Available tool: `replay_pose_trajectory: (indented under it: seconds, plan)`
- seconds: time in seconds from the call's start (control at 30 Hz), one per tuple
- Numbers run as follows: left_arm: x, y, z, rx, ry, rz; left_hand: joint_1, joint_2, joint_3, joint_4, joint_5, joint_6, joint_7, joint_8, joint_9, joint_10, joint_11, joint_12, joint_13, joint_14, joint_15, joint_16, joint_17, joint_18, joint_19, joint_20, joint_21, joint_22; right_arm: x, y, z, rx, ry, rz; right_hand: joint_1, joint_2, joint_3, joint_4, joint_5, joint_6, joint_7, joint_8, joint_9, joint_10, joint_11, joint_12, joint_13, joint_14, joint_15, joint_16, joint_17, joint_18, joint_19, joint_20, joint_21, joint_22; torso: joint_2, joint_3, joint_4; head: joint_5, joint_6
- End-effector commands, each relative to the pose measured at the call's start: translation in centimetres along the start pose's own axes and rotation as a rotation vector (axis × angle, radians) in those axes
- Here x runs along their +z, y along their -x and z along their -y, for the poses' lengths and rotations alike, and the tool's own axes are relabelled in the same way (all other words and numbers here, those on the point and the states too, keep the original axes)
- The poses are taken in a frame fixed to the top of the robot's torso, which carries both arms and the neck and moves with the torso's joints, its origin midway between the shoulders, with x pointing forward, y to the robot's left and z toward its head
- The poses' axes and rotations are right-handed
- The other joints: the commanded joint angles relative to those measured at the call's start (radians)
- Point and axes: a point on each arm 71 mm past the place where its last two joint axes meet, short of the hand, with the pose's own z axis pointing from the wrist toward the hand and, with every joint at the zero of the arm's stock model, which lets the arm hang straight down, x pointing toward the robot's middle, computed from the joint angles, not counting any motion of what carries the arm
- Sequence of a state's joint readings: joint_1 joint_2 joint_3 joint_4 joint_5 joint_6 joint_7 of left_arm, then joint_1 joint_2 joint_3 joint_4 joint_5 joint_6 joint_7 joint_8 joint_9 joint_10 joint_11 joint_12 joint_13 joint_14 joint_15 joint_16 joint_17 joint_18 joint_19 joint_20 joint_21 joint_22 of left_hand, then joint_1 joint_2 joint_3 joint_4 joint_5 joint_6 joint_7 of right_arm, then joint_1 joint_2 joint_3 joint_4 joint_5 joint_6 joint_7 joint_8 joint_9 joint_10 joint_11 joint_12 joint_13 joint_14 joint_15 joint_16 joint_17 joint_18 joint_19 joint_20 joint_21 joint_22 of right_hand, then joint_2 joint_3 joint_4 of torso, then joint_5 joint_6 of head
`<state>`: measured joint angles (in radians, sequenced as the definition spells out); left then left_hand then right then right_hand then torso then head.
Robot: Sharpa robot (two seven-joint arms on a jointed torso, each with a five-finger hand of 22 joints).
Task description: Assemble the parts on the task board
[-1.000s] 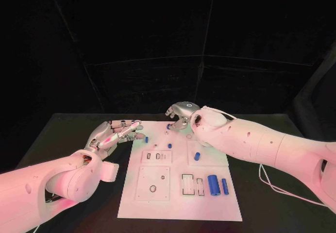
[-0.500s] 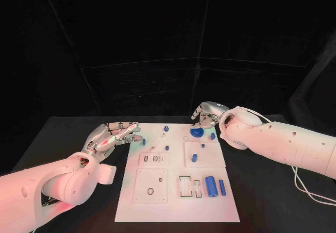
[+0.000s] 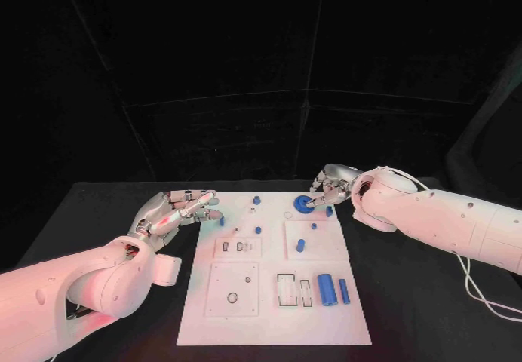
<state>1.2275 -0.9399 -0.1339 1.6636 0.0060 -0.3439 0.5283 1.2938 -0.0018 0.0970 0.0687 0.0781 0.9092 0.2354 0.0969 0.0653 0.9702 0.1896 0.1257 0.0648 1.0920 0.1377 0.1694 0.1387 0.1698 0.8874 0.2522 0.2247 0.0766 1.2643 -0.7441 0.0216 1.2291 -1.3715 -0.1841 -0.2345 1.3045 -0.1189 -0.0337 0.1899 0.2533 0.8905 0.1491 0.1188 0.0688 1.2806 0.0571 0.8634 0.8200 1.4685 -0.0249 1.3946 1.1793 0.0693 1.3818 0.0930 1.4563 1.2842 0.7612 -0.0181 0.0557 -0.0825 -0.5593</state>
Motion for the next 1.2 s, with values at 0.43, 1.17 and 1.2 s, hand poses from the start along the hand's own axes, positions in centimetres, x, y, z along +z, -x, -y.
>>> replay_pose_trajectory:
  seconds: [0.43, 1.17, 1.2]
  plan:
    - [0.1, -0.1, 0.0, -0.006, -0.003, -0.013, 0.0, 0.013, -0.001, -0.007, -0.002, -0.004, 0.007, -0.006, -0.001, -0.004, -0.001, -0.003, -0.001, 0.006, 0.0, -0.007, 0.001, 0.015, 0.008, -0.001, -0.005, -0.002, 0.7, -0.6, -1.1, -0.069, 0.02, -0.049, 0.063, 0.023, -0.005, 0.001, 0.014, 0.011, -0.005, 0.027, 0.002, 0.043, -0.003, 0.149, 0.165, 0.049, 0.005, 0.039, 0.066, -0.017, 0.03, 0.0, 0.021, 0.043, 0.0, -0.0018, 0.0008, -0.001, -0.009]
    - [0.2, 0.0, 0.0, -0.005, -0.002, -0.013, 0.002, 0.014, 0.0, -0.009, -0.002, -0.004, 0.006, -0.006, 0.0, -0.004, -0.001, -0.003, -0.001, 0.006, 0.0, -0.008, 0.002, 0.015, 0.009, -0.001, -0.006, -0.003, 1.4, -1.0, -2.2, -0.186, 0.038, -0.049, 0.106, 0.046, 0.014, -0.032, -0.019, 0.029, -0.008, 0.041, -0.001, 0.098, -0.005, 0.306, 0.335, 0.058, 0.005, 0.075, 0.14, -0.027, 0.059, -0.001, 0.043, 0.093, 0.0, -0.0024, 0.001, 0.0, -0.017]
    - [0.2, 0.0, 0.0, -0.005, -0.001, -0.013, 0.002, 0.014, 0.0, -0.009, -0.002, -0.004, 0.006, -0.006, 0.0, -0.004, -0.001, -0.003, -0.001, 0.006, 0.0, -0.008, 0.002, 0.015, 0.009, -0.001, -0.006, -0.003, 1.4, -1.1, -2.2, -0.19, 0.037, -0.054, 0.105, 0.045, 0.014, -0.032, -0.022, 0.027, -0.007, 0.04, -0.001, 0.097, -0.005, 0.306, 0.335, 0.059, 0.005, 0.076, 0.142, -0.027, 0.059, -0.001, 0.043, 0.093, 0.0, -0.002, 0.0009, 0.0, -0.017]
